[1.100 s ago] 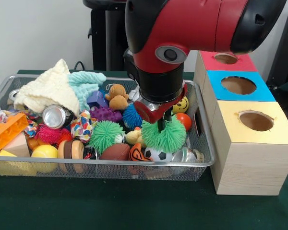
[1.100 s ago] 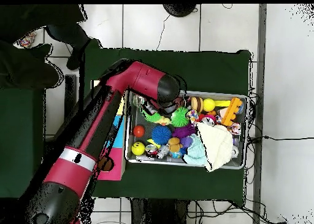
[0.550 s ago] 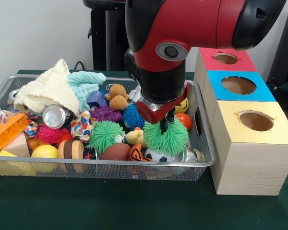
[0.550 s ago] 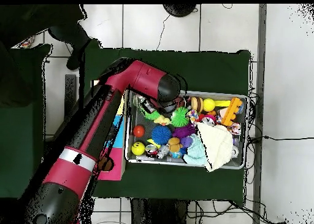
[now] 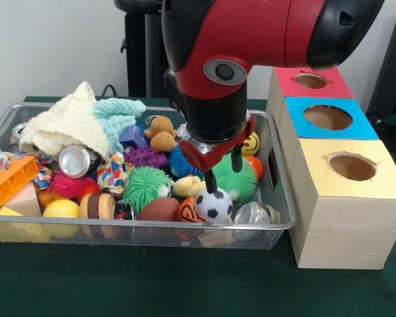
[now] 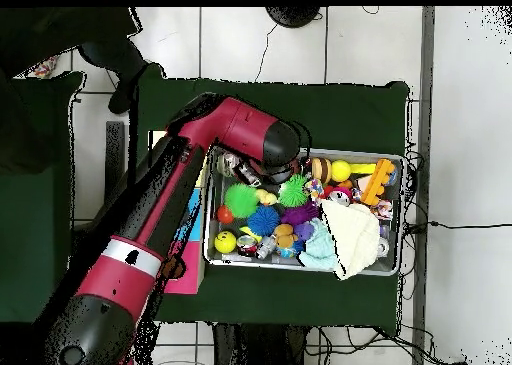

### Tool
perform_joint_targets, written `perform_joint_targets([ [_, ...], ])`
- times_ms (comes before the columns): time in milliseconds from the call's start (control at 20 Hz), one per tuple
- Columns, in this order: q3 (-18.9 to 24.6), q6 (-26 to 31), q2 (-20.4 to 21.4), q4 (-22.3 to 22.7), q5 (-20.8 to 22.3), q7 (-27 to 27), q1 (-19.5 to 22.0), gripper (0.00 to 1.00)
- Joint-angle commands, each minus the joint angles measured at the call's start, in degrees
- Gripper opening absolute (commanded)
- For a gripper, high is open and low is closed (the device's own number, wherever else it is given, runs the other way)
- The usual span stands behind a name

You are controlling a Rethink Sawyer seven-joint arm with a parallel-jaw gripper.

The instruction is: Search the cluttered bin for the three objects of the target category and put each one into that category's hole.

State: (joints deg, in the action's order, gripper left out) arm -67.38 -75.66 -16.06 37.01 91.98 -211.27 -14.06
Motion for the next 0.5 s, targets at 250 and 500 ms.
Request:
perform_joint_targets([
  [250, 4.43, -1.80, -1.60, -4.37, -1.61, -9.75, 1.81, 1.00],
  [500, -0.11, -1.33, -5.07, -5.06, 4.62, -3.79, 1.06, 1.00],
])
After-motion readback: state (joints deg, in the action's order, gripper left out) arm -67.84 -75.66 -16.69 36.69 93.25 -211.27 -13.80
